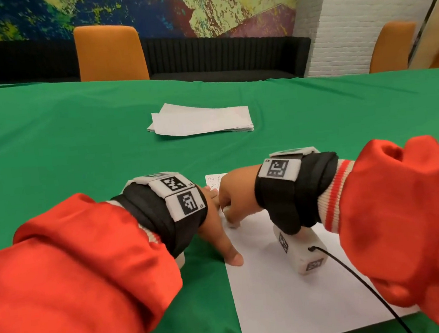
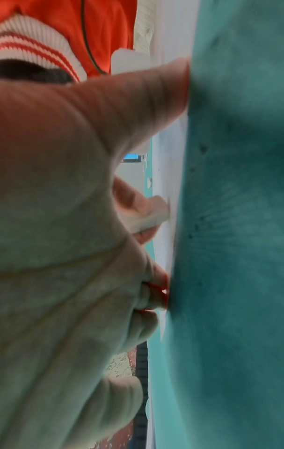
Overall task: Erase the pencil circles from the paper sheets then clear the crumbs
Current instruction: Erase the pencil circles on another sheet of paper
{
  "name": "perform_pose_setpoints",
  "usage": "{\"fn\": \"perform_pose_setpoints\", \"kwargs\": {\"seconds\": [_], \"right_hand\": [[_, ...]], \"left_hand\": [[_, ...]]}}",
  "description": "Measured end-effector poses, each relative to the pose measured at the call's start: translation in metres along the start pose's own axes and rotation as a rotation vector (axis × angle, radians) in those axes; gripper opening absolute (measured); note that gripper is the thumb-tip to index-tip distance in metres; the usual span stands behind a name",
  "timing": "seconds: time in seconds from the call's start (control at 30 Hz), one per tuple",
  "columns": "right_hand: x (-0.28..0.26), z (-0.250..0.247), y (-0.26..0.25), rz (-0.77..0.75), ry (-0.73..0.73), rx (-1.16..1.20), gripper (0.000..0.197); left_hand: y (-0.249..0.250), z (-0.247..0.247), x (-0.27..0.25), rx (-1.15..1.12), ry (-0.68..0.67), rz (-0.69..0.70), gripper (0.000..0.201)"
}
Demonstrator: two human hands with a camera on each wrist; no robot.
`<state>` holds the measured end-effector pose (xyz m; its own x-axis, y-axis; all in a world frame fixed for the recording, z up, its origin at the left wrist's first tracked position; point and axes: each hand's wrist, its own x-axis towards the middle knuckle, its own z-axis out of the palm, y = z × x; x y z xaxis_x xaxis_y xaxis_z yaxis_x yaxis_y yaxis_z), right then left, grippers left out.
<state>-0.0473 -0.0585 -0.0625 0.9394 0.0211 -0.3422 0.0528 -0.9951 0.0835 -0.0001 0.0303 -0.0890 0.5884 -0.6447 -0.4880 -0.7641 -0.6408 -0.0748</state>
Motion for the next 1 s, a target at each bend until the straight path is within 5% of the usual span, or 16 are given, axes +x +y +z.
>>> {"fn": "perform_pose_setpoints", "kwargs": {"seconds": [0.17,0.37,0.5,1.0], "right_hand": [[0.001,-0.003,0.004,0.043,-0.005,-0.013,0.025],[-0.003,-0.001,0.0,-0.016,-0.043,-0.02,0.021],[0.002,-0.003,0.012,0.054,-0.007,0.003,0.031],[-0.003,0.005,0.014,-0.027,0.0,-0.001,0.018]], "left_hand": [[0.001,0.0,0.0,0.014,0.004,-0.041,0.117],[0.004,-0.004,-0.007,-0.021,0.013,0.007,0.107],[0.005,-0.002,-0.007,0.058,-0.036,-0.066,0.127],[0.007,-0.003,-0.008,0.048,-0.028,-0.07,0.124]]}}
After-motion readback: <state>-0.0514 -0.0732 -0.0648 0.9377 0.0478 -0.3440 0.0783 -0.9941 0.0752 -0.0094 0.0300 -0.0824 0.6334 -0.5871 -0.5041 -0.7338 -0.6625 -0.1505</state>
